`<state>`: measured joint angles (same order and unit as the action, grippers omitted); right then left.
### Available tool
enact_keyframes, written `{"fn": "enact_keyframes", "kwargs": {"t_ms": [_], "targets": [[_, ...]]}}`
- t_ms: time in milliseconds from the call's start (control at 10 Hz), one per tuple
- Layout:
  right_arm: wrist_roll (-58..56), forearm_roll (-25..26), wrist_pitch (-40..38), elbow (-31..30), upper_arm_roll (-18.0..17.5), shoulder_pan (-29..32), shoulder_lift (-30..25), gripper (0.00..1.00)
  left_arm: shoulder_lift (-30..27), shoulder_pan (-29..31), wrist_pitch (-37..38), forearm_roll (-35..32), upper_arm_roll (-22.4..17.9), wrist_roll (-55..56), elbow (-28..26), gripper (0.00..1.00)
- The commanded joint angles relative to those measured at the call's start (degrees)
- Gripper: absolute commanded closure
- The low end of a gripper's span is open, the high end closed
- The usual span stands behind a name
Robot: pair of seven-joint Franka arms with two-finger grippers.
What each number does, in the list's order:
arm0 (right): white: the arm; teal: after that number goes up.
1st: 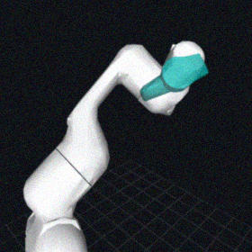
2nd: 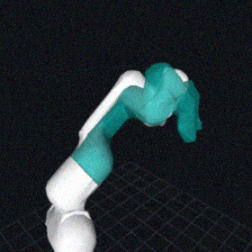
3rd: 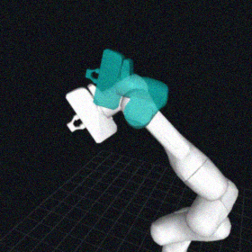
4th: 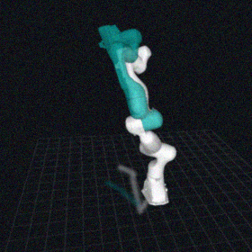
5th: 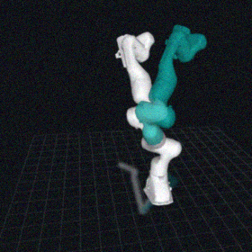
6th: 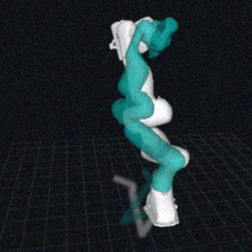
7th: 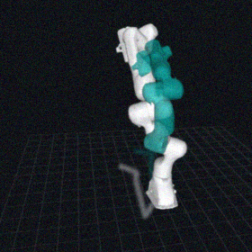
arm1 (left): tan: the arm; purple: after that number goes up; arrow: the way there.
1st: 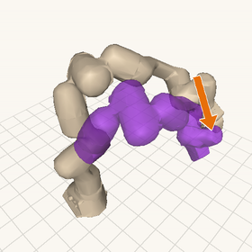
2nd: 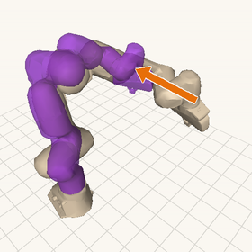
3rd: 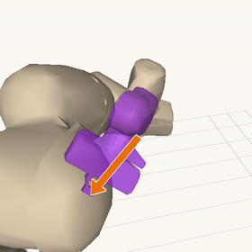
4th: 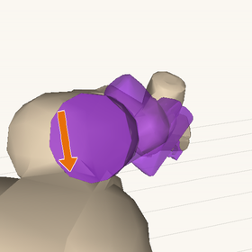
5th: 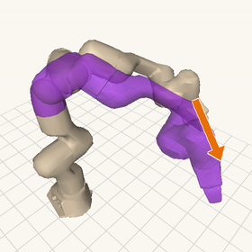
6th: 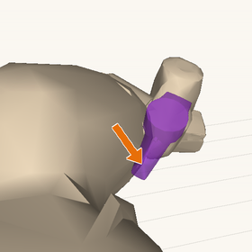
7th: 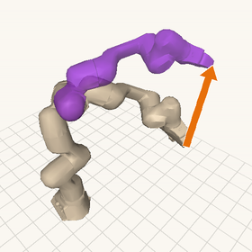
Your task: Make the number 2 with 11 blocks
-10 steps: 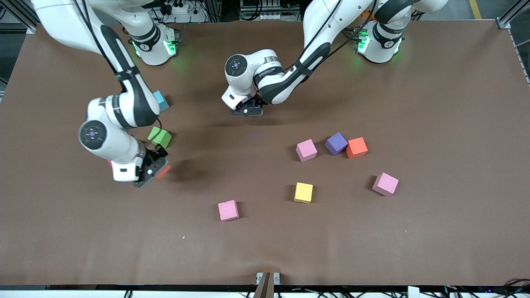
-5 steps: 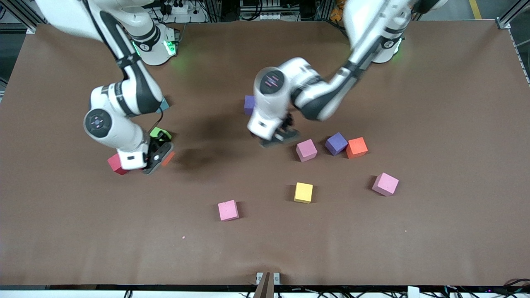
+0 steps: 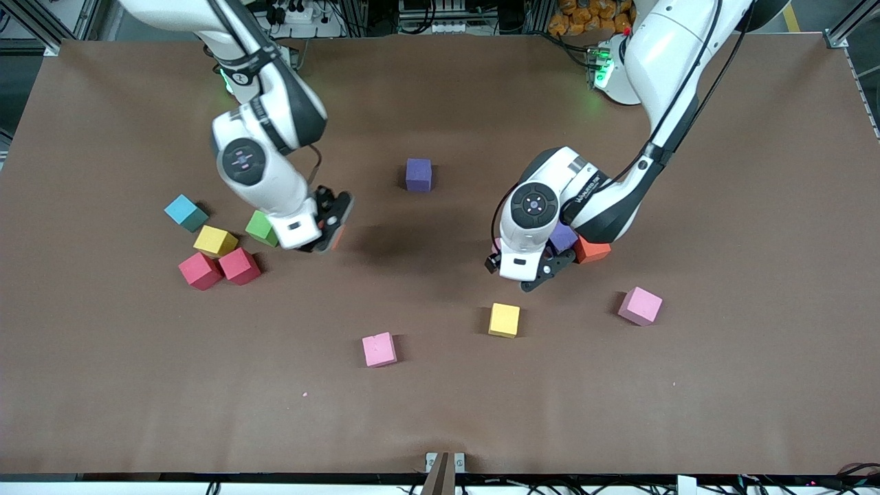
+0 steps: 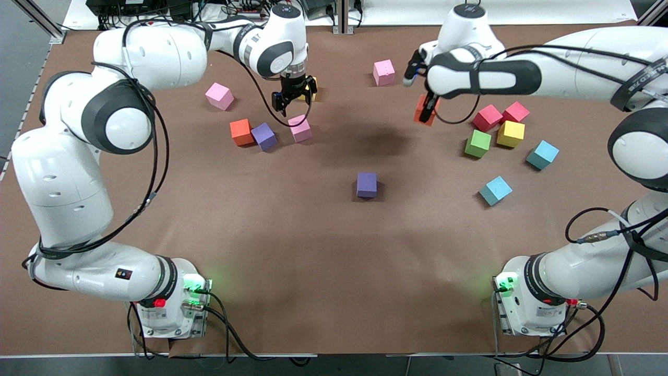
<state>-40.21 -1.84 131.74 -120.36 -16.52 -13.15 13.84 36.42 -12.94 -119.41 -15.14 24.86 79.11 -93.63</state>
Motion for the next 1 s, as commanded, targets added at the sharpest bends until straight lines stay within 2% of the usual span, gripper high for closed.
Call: {"fn": "enact_keyframes", "kwargs": {"t_ms": [0, 100, 199, 399, 598, 897], "targets": [[-1.53, -0.36, 9.45, -9.77, -4.46, 0.5, -3.2, 0.61, -1.79, 2.39, -3.09, -1.38, 0.72, 1.84, -3.92, 0.0], [-2.23, -0.27, 11.76, -10.85, -6.75, -0.11, -2.94, 0.61, -1.79, 3.26, -5.9, -1.73, 0.72, 1.84, -6.11, 0.0], [-2.67, -0.27, 11.78, -11.03, -7.55, -2.12, -3.11, 0.61, -1.79, 4.14, -8.71, -1.91, 0.63, 1.93, -7.52, 0.0], [-2.59, 0.08, 12.39, -11.56, -7.47, -8.08, -2.94, 0.61, -1.53, 4.5, -9.61, -1.56, 0.72, 2.8, -7.62, 0.0], [-2.5, 2.52, 13.01, -13.75, -7.56, -9.08, -2.94, 0.61, -1.09, 4.24, -11.46, -1.38, 0.8, 5.52, -7.8, 0.0], [-2.24, 2.54, 18.27, -18.76, -7.56, -8.47, -2.76, 0.61, -0.74, 3.19, -12.07, -1.56, 1.07, 5.62, -9.02, 0.0]]}}
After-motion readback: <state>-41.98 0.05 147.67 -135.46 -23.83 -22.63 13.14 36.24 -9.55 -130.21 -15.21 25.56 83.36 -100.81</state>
